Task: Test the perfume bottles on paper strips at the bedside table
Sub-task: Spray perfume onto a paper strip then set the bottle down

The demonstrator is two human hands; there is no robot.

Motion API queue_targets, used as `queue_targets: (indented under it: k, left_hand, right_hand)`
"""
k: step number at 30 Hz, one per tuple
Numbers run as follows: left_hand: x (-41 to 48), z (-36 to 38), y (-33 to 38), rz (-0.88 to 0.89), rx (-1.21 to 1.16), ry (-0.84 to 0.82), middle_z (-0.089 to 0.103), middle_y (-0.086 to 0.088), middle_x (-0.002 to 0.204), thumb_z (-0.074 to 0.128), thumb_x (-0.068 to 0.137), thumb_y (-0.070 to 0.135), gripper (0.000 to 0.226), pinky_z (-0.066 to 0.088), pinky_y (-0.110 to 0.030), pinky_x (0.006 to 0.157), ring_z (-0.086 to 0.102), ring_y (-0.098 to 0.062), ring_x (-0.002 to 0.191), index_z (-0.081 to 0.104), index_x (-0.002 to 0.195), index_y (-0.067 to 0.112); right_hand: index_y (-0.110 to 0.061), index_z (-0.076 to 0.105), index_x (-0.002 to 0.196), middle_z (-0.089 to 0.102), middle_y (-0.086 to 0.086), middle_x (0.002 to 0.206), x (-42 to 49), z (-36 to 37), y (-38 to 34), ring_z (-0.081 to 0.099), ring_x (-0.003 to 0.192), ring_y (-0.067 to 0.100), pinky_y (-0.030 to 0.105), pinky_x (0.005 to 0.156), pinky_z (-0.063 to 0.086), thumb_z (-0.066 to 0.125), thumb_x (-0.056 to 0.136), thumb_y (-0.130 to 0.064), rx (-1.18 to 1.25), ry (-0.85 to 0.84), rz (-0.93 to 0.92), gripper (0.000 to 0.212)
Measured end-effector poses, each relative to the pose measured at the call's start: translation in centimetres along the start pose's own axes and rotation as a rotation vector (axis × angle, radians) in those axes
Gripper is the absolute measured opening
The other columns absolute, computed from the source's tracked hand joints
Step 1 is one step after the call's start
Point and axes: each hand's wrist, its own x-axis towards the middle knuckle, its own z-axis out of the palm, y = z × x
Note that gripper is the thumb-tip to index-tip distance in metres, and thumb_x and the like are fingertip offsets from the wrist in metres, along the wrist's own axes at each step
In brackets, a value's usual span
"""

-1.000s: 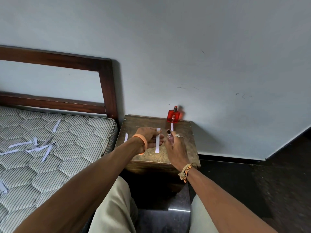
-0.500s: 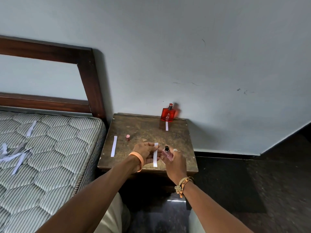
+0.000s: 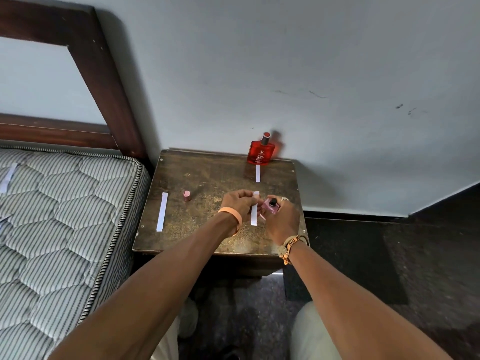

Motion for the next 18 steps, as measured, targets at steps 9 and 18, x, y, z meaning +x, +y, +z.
queue_targets:
  k: [9,18]
  left_hand:
    - [1.8,0.2,-1.8,-0.052,0.008,-0.001,0.066,-0.026,0.096,0.057,0.087,-0.010,0.014,0.053,-0.050,0.090,0.065,-0.032,0.086,0.060,0.083,0.004]
    - [1.9,0.0,-1.9,-0.062,-0.023,-0.002,0.067,-0.020,0.087,0.053,0.090,-0.009,0.015,0.056,-0.044,0.079,0.066,-0.028,0.076,0.058,0.085,0.004]
  right_hand:
    - [-0.018,0.070,0.113,0.071,0.006,0.107,0.9,1.1,1.9,0.066,0.097,0.021,0.034,0.076,0.056,0.075,0.085,-0.015,-0.036,0.004,0.015,0.029]
    - [-0.020,0.066,0.120,0.071,0.006,0.108,0.8,0.8,1.9,0.065,0.096,0.019,0.032,0.078,0.056,0.076,0.084,-0.018,-0.098,-0.029,-0.036,0.037]
